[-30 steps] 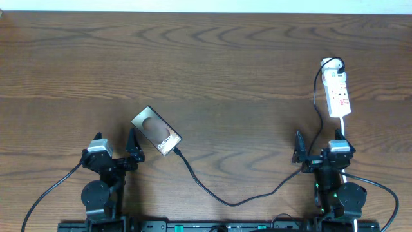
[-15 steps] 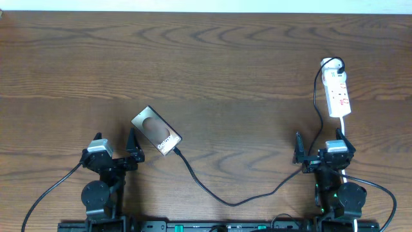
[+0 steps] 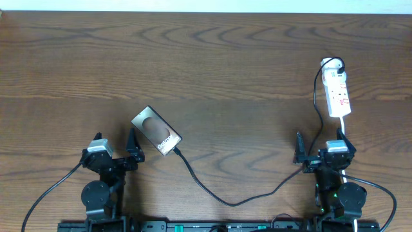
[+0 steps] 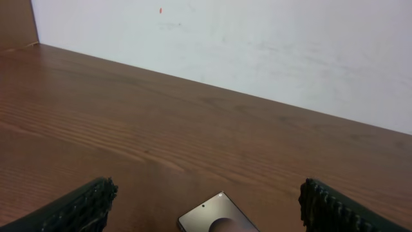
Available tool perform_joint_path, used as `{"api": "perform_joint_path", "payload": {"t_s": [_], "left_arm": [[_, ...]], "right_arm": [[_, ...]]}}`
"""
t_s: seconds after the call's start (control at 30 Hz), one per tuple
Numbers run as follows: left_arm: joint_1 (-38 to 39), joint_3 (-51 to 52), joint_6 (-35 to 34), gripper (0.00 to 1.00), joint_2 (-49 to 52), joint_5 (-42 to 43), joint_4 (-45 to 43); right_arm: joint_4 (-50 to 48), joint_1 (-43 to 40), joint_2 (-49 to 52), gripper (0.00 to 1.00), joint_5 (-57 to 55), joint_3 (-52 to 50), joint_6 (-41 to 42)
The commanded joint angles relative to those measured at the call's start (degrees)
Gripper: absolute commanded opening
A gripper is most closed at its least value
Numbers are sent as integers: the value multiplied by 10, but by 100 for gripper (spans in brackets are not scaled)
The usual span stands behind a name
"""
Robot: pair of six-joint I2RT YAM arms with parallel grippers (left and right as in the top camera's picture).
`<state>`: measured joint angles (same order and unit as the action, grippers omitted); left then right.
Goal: Plug charger to phone and switch on socket
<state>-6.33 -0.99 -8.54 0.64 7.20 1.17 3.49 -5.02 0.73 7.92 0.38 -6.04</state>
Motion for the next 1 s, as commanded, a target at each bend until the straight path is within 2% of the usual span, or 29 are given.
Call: {"api": "perform_joint_path", "payload": {"t_s": [0.0,0.1,0.3,0.97], "left_arm": [[-2,8,6,93,-3,13,23],[-2,8,6,93,-3,13,23],[-2,8,6,93,-3,13,23],[-2,8,6,93,-3,13,23]], "right_arm": [[6,-3,-4,99,-16,0,15],[6,-3,-4,99,-19,0,18],[10,-2,-4,99,-59,0,73],[8,-2,-4,99,-56,0,73]]}}
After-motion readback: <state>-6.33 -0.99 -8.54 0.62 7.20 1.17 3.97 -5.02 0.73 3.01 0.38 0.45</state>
